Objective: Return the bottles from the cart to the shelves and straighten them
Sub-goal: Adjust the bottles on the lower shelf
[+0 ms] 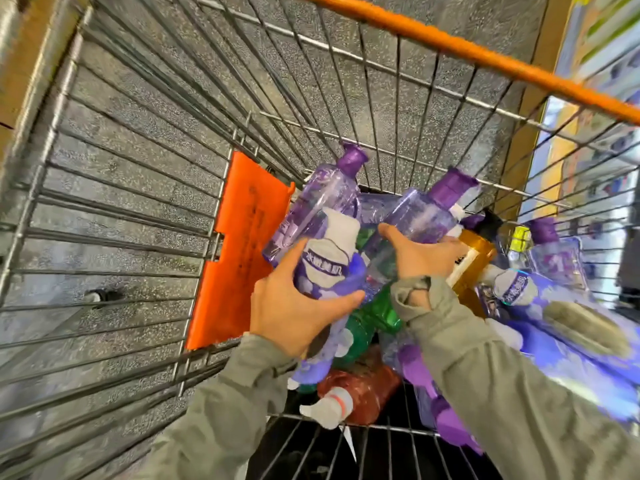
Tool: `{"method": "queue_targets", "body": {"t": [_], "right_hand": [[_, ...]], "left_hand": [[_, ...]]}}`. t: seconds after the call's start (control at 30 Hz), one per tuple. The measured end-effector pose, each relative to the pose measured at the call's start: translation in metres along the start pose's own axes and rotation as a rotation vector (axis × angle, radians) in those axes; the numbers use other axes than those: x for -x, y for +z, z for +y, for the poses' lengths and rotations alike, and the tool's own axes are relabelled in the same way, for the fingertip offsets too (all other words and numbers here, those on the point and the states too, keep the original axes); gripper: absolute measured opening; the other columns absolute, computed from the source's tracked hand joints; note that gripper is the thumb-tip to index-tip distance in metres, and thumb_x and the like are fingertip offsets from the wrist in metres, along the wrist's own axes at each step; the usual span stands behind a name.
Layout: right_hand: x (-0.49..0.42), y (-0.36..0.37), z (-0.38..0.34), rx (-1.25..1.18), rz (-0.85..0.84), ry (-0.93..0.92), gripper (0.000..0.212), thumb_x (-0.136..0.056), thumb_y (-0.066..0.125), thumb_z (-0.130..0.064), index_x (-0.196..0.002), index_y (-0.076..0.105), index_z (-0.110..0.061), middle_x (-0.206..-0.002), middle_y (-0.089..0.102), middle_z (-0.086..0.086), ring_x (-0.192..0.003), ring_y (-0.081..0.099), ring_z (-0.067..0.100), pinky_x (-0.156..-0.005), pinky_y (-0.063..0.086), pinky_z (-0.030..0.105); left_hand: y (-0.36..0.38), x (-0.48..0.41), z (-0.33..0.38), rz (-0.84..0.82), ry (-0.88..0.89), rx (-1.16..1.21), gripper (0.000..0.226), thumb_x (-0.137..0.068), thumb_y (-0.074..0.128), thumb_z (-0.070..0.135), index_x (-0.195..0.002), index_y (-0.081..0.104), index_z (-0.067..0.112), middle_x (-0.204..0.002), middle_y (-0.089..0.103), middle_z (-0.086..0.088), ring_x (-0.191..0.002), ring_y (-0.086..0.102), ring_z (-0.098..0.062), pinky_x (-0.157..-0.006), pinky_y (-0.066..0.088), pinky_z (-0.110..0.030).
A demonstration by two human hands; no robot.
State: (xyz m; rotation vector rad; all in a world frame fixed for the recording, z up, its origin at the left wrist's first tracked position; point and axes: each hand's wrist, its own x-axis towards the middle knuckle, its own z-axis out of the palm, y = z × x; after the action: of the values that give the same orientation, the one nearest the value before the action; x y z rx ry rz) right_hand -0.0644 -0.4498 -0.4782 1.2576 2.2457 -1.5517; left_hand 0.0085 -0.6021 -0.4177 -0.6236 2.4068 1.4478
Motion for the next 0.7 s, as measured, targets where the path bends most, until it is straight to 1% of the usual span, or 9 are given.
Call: {"method": "queue_targets", "body": {"t": [0.1,0.17,0.2,0.3,0.37,0.43,0.5,0.6,0.7], "right_hand": [[0.001,-0.012,0.001,-0.021,-0.031,-0.060,0.080,-0.061,0.089,-0.025,-0.118,0.037,-0.005,-0.086,0.045,-0.006,-0.080,0.050,0.016,-0.060,0.033,0.011],[0.009,-0.018,-0.006,-0.041,-0.063,-0.116,0.080,-0.060,0.090,-0.022,-0.118,0.037,-0.007,-0.084,0.045,-0.010,-0.076,0.048,0.011,-0.058,0.035,0.003],[0.010,-0.021,-0.008,-0.066,-0.074,-0.135,0.081,-0.058,0.090,-0.021,-0.117,0.037,-0.008,-0.087,0.050,-0.010,-0.080,0.052,0.011,-0.063,0.038,0.002],[0.014,-0.033,-0.012,-0.174,-0.129,-0.138,0.085,-0.047,0.093,-0.022,-0.111,0.038,-0.013,-0.106,0.064,0.006,-0.093,0.064,0.017,-0.090,0.052,0.032],[0.020,-0.042,-0.016,-0.252,-0.138,-0.157,0.093,-0.039,0.095,-0.027,-0.113,0.040,-0.012,-0.111,0.064,0.010,-0.096,0.066,0.019,-0.092,0.053,0.044],[0.030,-0.053,-0.020,-0.264,-0.109,-0.194,0.098,-0.028,0.093,-0.045,-0.108,0.043,-0.020,-0.115,0.062,0.013,-0.102,0.064,0.023,-0.092,0.051,0.046],[0.043,-0.065,-0.022,-0.239,-0.084,-0.253,0.093,-0.024,0.088,-0.058,-0.099,0.040,-0.034,-0.117,0.059,0.015,-0.106,0.061,0.027,-0.093,0.049,0.048],[0.073,-0.084,-0.034,-0.243,-0.033,-0.344,0.087,-0.030,0.090,-0.049,-0.096,0.036,-0.034,-0.116,0.058,0.021,-0.103,0.061,0.030,-0.093,0.048,0.047],[0.106,-0.101,-0.049,-0.282,-0.033,-0.429,0.087,-0.033,0.095,-0.033,-0.095,0.034,-0.031,-0.116,0.058,0.024,-0.097,0.063,0.028,-0.088,0.051,0.040]], "left_hand": [[0.000,-0.009,0.003,0.015,0.004,0.051,0.062,-0.043,0.079,0.058,-0.100,0.064,0.038,-0.091,0.071,0.020,-0.087,0.067,-0.004,-0.080,0.055,-0.035],[0.001,-0.012,0.002,0.038,0.018,0.043,0.072,-0.042,0.079,0.063,-0.107,0.063,0.037,-0.097,0.071,0.019,-0.092,0.066,-0.003,-0.083,0.054,-0.035],[0.001,-0.013,0.002,0.052,0.031,0.039,0.078,-0.042,0.078,0.066,-0.112,0.062,0.035,-0.101,0.070,0.018,-0.095,0.066,-0.004,-0.086,0.054,-0.035],[0.001,-0.014,0.008,0.107,0.065,0.064,0.086,-0.041,0.078,0.069,-0.117,0.061,0.031,-0.109,0.069,0.014,-0.103,0.065,-0.011,-0.089,0.052,-0.038],[-0.002,-0.012,0.016,0.142,0.102,0.085,0.085,-0.042,0.078,0.066,-0.117,0.061,0.030,-0.109,0.069,0.013,-0.103,0.064,-0.013,-0.089,0.052,-0.038],[-0.007,-0.008,0.026,0.164,0.142,0.097,0.083,-0.043,0.078,0.063,-0.117,0.062,0.029,-0.107,0.069,0.013,-0.100,0.065,-0.008,-0.088,0.052,-0.036],[-0.014,-0.001,0.036,0.165,0.184,0.127,0.068,-0.044,0.078,0.060,-0.106,0.064,0.037,-0.100,0.070,0.017,-0.093,0.065,-0.002,-0.085,0.054,-0.033],[-0.027,0.014,0.057,0.163,0.240,0.145,0.051,-0.042,0.078,0.058,-0.089,0.059,0.052,-0.091,0.070,0.020,-0.086,0.066,-0.004,-0.081,0.055,-0.035],[-0.042,0.030,0.079,0.169,0.297,0.159,0.073,-0.040,0.079,0.062,-0.107,0.063,0.037,-0.101,0.071,0.011,-0.093,0.067,-0.010,-0.084,0.055,-0.038]]}}
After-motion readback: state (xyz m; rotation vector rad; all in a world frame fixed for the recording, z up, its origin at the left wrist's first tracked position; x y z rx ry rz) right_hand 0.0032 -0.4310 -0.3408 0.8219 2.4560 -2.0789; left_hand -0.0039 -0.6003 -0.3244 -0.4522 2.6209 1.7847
